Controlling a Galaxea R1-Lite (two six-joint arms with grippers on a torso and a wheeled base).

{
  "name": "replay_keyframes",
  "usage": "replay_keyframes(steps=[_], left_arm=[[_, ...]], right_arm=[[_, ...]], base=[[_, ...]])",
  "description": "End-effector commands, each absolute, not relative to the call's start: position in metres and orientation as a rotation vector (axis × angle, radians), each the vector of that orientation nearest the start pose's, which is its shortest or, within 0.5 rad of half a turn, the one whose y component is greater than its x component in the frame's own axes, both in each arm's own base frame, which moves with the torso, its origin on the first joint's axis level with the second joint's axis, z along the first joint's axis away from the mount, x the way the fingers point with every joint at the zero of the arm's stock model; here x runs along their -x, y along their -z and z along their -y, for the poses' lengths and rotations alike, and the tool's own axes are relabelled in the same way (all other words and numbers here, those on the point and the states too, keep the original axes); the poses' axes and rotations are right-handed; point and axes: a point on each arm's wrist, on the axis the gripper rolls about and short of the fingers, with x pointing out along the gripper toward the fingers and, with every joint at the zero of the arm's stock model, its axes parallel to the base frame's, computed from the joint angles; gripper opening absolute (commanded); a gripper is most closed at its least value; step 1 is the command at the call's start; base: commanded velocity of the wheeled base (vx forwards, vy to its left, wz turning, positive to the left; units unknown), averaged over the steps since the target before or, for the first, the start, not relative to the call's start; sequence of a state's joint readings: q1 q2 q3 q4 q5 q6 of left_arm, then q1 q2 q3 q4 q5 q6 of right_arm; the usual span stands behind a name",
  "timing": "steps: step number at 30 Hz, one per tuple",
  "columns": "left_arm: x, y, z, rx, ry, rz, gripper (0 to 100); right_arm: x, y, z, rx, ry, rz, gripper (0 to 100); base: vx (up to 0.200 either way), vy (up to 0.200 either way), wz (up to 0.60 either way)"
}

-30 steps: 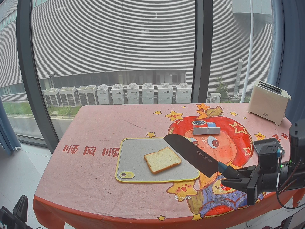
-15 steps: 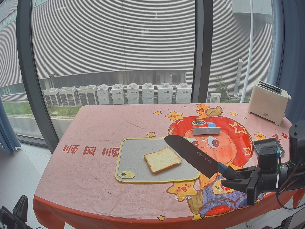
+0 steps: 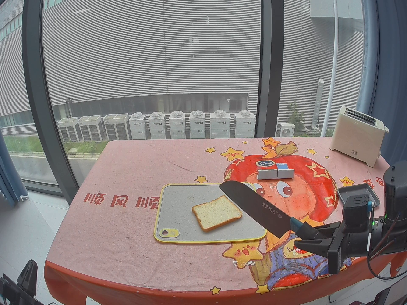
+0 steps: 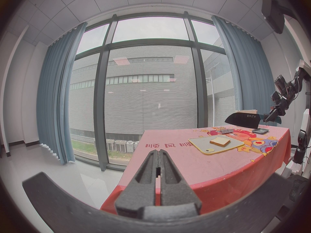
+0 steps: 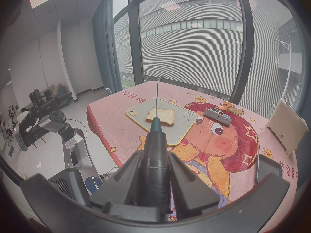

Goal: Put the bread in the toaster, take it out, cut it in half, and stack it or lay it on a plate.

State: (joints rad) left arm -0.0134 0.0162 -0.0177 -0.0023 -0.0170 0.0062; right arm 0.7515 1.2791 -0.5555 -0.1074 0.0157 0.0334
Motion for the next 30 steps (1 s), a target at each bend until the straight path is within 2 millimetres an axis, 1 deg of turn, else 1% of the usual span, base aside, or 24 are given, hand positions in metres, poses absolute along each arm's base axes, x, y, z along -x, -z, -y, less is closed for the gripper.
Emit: replay_keyframes(steps=[1,2,3,4,6,8,9,13,17,21,23,30], left_arm=[[0.023,-0.081,0.000,0.000,0.029,0.040,0],[0.024,-0.084,0.000,0.003,0.029,0.064,0],[0.027,-0.099,0.000,0.022,0.037,0.187,0],[0.028,-0.106,0.000,0.024,0.030,0.245,0],[0.026,-0.112,0.000,-0.004,0.038,0.275,0],[0.025,-0.111,0.000,-0.033,0.043,0.254,0],[0.024,-0.108,0.001,-0.073,0.075,0.231,0],[0.028,-0.105,0.006,-0.105,0.299,0.216,0],[0.028,-0.101,0.008,-0.115,0.399,0.198,0],[0.028,-0.100,0.009,-0.108,0.426,0.161,0],[0.025,-0.101,0.009,-0.098,0.428,0.127,0],[0.024,-0.103,0.009,-0.067,0.453,0.112,0]], right_arm=[[-0.131,-0.169,-0.123,0.195,-0.733,-0.598,0],[-0.131,-0.169,-0.123,0.197,-0.734,-0.598,0],[-0.130,-0.170,-0.125,0.199,-0.743,-0.594,0],[-0.128,-0.170,-0.126,0.201,-0.755,-0.592,0],[-0.128,-0.170,-0.129,0.204,-0.763,-0.592,0],[-0.128,-0.169,-0.129,0.207,-0.760,-0.594,0],[-0.129,-0.169,-0.130,0.209,-0.759,-0.596,0],[-0.130,-0.171,-0.128,0.200,-0.751,-0.589,0],[-0.129,-0.171,-0.128,0.197,-0.751,-0.585,0],[-0.131,-0.170,-0.129,0.196,-0.748,-0.596,0],[-0.133,-0.167,-0.129,0.199,-0.739,-0.609,0],[-0.137,-0.164,-0.129,0.196,-0.735,-0.629,0]], base=[[0.000,0.000,0.00],[0.000,0.000,0.00],[0.000,0.000,0.00],[0.000,0.000,0.00],[0.000,0.000,0.00],[0.000,0.000,0.00],[0.000,0.000,0.00],[0.000,0.000,0.00],[0.000,0.000,0.00],[0.000,0.000,0.00],[0.000,0.000,0.00],[0.000,0.000,0.00]])
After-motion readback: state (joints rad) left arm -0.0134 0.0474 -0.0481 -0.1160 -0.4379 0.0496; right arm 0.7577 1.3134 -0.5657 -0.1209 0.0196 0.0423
